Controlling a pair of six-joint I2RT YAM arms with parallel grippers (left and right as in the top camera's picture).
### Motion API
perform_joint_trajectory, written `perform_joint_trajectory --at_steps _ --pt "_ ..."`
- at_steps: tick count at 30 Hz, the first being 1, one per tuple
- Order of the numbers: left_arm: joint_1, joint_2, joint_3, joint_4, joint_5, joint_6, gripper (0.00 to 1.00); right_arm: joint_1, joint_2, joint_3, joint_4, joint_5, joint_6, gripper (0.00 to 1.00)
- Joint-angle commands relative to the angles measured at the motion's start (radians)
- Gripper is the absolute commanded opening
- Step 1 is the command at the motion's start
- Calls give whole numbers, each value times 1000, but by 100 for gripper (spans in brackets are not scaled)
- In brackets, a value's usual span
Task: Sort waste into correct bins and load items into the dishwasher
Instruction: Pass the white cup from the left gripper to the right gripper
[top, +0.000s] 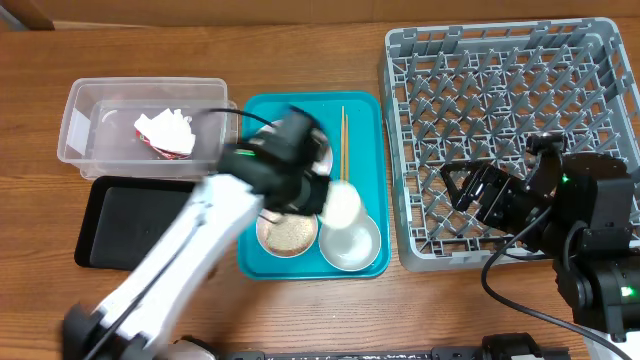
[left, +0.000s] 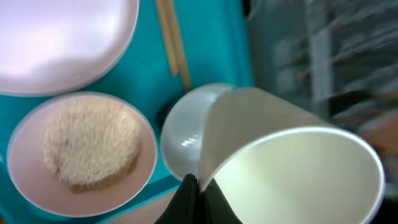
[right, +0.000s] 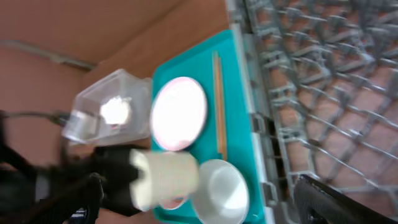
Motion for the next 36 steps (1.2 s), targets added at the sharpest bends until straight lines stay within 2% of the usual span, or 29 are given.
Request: perform_joint_trajectory --at_steps 1,2,4,10,17,22,29,36 --pt "205 -101 35 -5 537 230 4 -1 4 13 74 -259 -145 100" --pt "296 -104 35 -24 765 311 4 7 15 10 118 -413 -233 100" --pt "373 -97 35 -59 928 373 4 34 39 10 164 -551 -304 100" --pt "409 -84 35 -162 1082 469 4 151 123 10 331 -647 -312 100" --pt "396 -85 35 -177 1113 471 4 274 200 10 473 -643 -312 100" --pt "396 -85 35 -199 1113 472 4 278 227 10 494 -648 -305 100" --pt "396 -85 35 -201 1112 472 4 279 227 10 511 -686 -305 82" --pt "396 -85 35 -201 1103 472 4 279 227 10 546 -807 -305 77"
